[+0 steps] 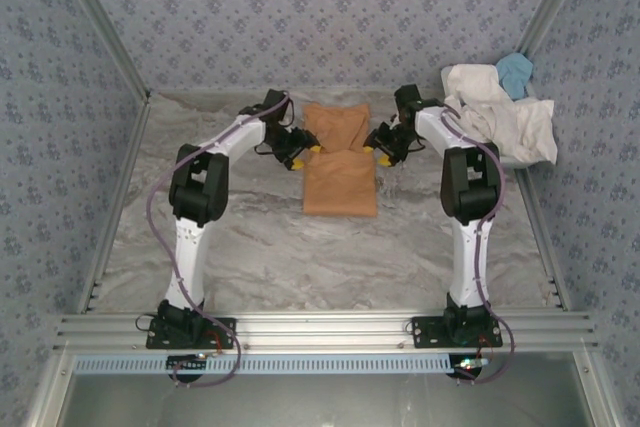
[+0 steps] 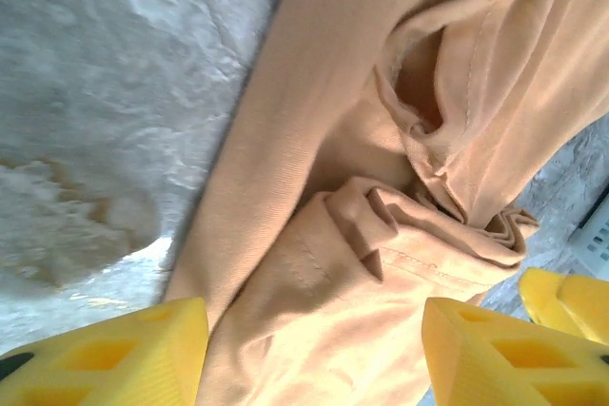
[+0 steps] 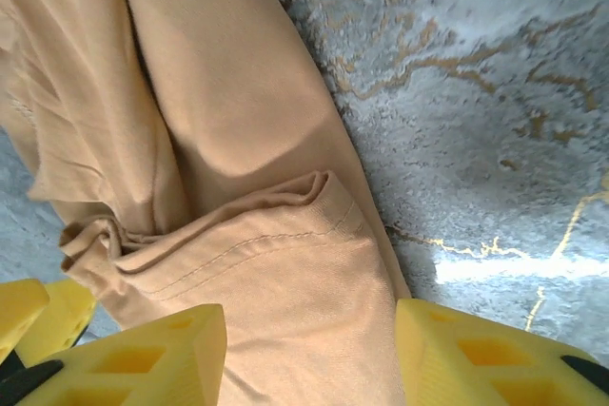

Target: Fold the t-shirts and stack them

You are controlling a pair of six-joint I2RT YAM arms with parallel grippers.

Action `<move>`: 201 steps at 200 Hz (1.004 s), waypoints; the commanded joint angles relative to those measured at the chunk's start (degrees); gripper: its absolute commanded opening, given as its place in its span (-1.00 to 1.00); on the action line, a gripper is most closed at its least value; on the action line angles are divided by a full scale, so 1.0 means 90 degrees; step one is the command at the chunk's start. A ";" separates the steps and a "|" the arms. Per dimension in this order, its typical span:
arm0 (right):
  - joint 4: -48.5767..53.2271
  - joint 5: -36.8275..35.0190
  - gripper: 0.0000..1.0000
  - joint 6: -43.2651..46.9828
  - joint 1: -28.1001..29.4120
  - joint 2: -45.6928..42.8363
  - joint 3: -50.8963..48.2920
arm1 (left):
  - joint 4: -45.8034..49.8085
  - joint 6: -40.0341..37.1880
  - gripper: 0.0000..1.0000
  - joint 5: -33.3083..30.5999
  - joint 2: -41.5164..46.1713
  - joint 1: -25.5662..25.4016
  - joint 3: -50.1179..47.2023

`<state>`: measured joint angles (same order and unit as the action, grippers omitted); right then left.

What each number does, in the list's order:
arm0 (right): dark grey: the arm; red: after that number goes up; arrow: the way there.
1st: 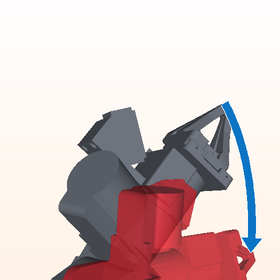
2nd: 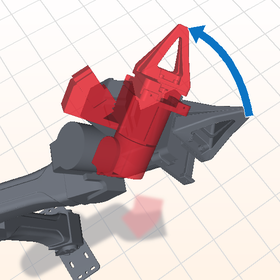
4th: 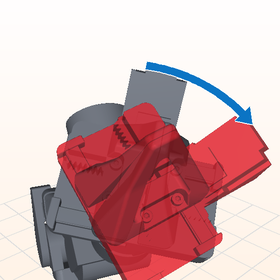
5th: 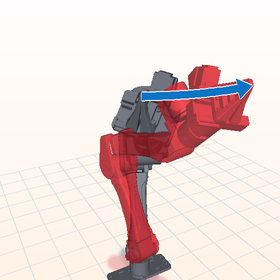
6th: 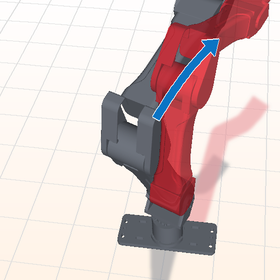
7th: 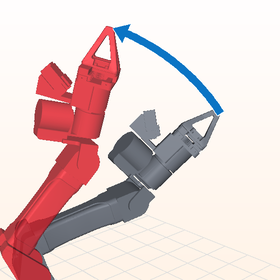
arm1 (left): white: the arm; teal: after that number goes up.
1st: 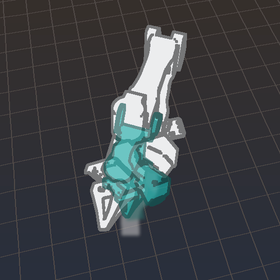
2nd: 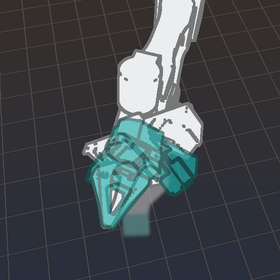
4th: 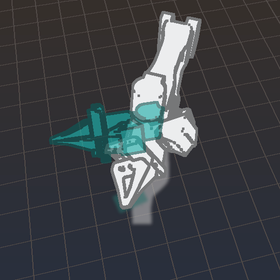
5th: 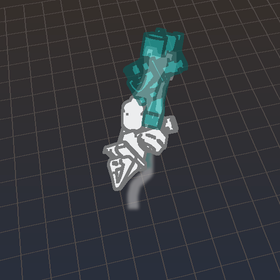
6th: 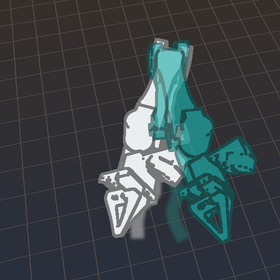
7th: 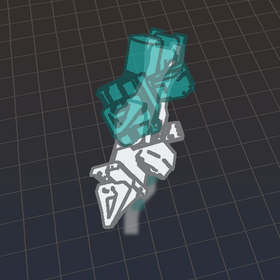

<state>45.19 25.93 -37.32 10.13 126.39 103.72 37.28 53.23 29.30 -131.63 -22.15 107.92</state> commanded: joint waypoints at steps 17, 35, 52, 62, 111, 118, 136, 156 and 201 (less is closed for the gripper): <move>-0.0041 -0.0391 0.11 0.0485 -0.0005 -0.1316 -0.0970 | -0.0197 0.0028 0.21 -0.0328 0.1646 -0.0031 -0.1825; -0.0347 -0.0370 0.12 0.0394 0.0105 -0.2072 -0.2170 | -0.0792 0.0351 0.16 -0.0201 0.2391 -0.0186 -0.3159; -0.0649 -0.0242 0.12 0.0210 0.0258 -0.2666 -0.3139 | -0.1204 0.0578 0.17 -0.0025 0.2742 -0.0422 -0.3985; -0.0864 -0.0156 0.13 0.0004 0.0368 -0.2913 -0.3598 | -0.1449 0.0705 0.19 0.0088 0.2809 -0.0554 -0.4280; -0.1620 0.0115 0.15 -0.0585 0.0631 -0.3147 -0.4908 | -0.1852 0.1028 0.14 0.0129 0.2534 -0.0864 -0.4645; -0.1682 0.0121 0.14 -0.0637 0.0676 -0.3074 -0.4964 | -0.1877 0.1029 0.11 0.0133 0.2468 -0.0860 -0.4612; -0.1744 0.0080 0.14 -0.0685 0.0765 -0.2901 -0.4978 | -0.1861 0.0986 0.05 0.0098 0.2331 -0.0875 -0.4561; -0.1930 0.0125 0.11 -0.0746 0.0771 -0.2721 -0.4946 | -0.1933 0.0951 -0.17 0.0036 0.2155 -0.0861 -0.4494; -0.2067 0.0177 -0.26 -0.0891 0.0788 -0.2361 -0.4742 | -0.2241 0.1091 -0.75 -0.0051 0.1868 -0.0862 -0.4346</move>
<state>29.12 26.65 -43.68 16.84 102.80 59.70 22.63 62.70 31.09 -111.44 -29.61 67.33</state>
